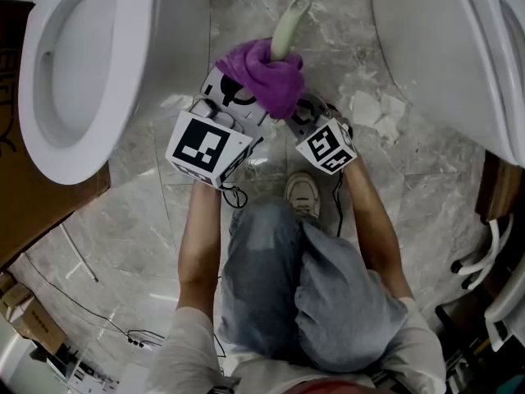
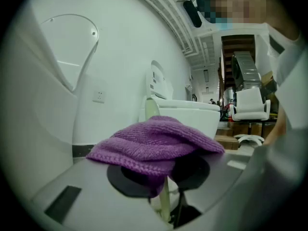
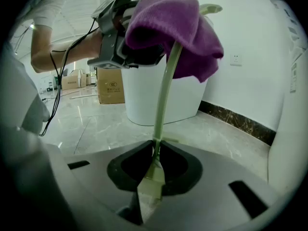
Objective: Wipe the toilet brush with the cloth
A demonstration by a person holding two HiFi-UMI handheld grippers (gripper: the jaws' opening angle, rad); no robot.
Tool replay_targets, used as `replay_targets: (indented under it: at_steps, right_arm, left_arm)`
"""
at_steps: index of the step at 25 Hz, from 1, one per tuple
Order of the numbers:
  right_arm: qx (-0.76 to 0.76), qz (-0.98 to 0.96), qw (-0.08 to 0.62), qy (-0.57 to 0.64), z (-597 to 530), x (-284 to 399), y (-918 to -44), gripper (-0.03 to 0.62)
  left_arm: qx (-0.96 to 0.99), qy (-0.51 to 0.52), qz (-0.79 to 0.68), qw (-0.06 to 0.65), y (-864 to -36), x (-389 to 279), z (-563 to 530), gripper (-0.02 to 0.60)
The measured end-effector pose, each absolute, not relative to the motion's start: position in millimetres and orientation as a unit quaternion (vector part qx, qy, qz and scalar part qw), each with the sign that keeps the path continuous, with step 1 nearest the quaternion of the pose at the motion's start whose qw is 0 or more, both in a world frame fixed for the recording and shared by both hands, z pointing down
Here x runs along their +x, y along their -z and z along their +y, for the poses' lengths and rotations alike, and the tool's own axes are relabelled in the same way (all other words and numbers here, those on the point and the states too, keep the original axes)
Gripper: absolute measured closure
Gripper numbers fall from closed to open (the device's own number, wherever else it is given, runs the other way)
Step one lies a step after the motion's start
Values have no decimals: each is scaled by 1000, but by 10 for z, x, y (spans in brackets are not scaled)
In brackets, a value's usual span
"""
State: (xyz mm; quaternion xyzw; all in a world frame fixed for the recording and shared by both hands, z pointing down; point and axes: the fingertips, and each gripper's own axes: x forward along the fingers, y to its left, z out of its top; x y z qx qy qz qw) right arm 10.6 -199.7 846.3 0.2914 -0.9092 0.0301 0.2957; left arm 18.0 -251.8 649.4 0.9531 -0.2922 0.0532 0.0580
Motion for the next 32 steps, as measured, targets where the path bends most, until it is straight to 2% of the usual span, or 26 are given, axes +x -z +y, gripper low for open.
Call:
replay_targets:
  at_steps: [6,20,32]
  right_arm:
    - [292,-910,293,-27,-1995,99,-8473,551]
    - [295,-911,287,-21,-1991,93,-8470,551]
    - [292,-913,284,-24,-1985,90,-8478,551]
  left_arm:
    - [949,-73,-292,89,-7083,135,-2332,491]
    - [945,-126,-278,118,-7994,175,-2126,500]
    - [946,-122,-280,108,-7715,155,-2163,500]
